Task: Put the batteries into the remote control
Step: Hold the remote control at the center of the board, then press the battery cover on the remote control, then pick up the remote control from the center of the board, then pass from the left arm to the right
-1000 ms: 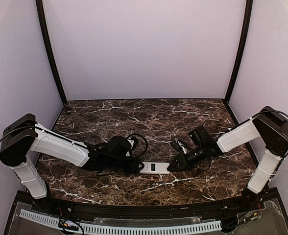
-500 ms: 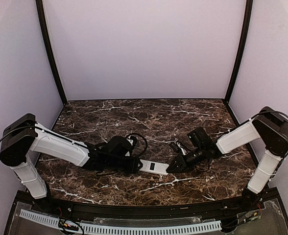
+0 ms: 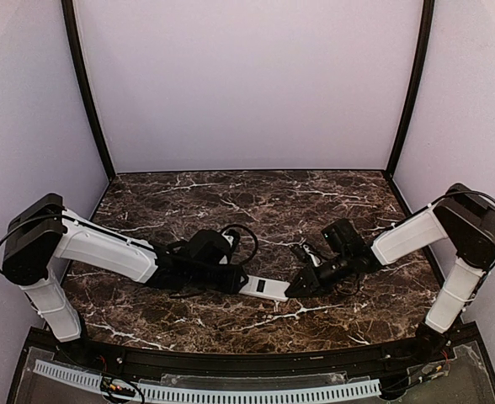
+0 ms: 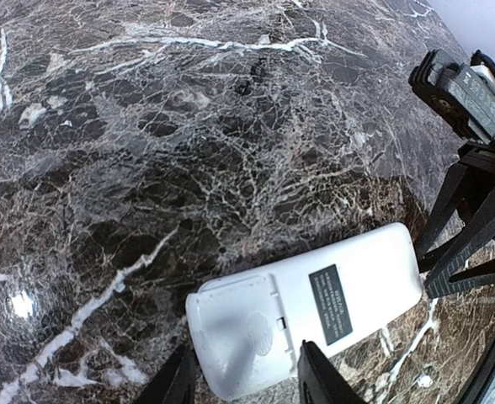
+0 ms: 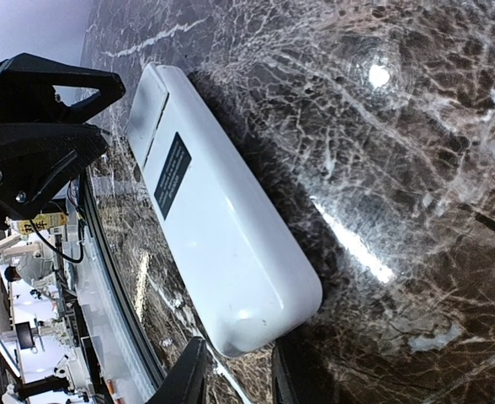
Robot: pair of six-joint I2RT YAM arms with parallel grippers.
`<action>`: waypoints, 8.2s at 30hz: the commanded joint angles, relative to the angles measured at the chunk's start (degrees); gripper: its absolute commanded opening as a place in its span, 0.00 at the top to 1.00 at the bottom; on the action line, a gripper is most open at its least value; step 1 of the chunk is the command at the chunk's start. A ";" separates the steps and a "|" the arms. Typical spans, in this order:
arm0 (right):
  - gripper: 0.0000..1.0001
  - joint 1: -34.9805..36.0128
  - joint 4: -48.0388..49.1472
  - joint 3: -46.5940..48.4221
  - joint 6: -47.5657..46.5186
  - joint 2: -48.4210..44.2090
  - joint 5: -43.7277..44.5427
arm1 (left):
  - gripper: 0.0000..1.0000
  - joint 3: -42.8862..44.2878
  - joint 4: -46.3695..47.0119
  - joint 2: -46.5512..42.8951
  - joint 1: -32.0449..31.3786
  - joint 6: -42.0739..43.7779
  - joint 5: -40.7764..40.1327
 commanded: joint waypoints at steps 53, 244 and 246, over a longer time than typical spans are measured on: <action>0.77 1.07 5.68 -0.27 0.92 4.59 -2.02 | 0.76 1.82 -3.57 7.75 0.51 -1.30 4.82; 0.64 1.76 -12.23 32.48 -25.00 -16.04 8.30 | 0.01 13.35 -1.76 -24.39 11.81 33.69 29.56; 0.65 1.72 -18.14 34.55 -25.74 -13.72 10.98 | 0.02 11.28 -1.74 -26.58 13.18 31.70 26.51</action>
